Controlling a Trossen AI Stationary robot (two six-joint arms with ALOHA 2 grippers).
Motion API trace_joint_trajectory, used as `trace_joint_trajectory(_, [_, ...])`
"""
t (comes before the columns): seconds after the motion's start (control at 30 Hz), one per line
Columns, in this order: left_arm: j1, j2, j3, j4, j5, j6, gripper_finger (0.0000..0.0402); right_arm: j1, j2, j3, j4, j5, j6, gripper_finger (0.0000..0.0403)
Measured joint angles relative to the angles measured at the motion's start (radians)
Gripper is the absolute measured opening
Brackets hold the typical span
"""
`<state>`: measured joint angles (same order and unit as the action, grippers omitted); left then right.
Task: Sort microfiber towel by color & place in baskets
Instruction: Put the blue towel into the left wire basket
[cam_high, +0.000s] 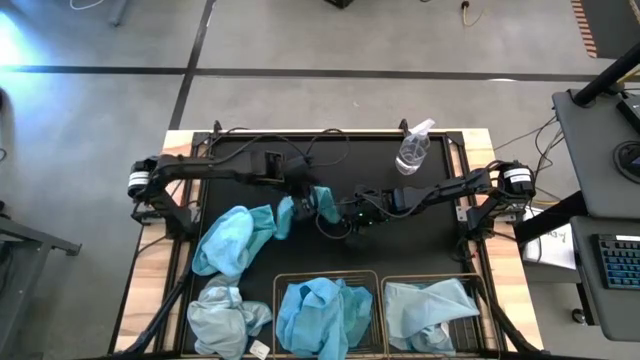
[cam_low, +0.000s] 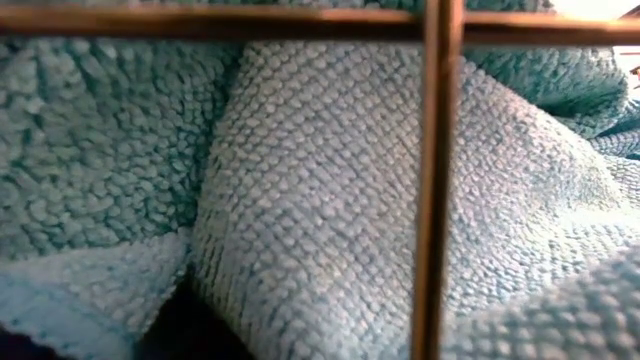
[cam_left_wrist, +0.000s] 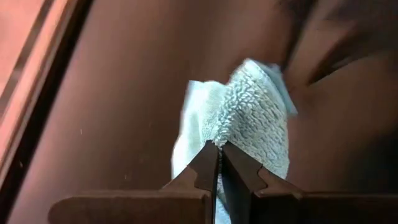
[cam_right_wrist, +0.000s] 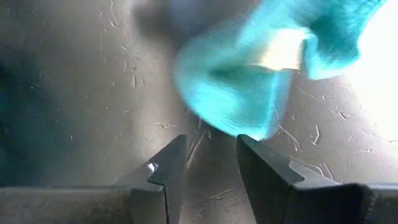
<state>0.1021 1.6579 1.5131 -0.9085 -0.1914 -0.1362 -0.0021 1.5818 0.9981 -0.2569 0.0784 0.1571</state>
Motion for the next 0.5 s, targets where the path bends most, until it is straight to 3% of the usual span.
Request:
trace_joint_trajectory(0.3, [-0.171, 0.002, 0.370, -0.124, 0.000, -0.056, 0.0000, 0.000, 0.000, 0.000, 0.000, 0.000, 0.008, 0.0134])
trace_joint_trajectory(0.5, [-0.323, 0.007, 0.532, -0.126, -0.008, -0.061, 0.0000, 0.000, 0.000, 0.000, 0.000, 0.000, 0.008, 0.0134])
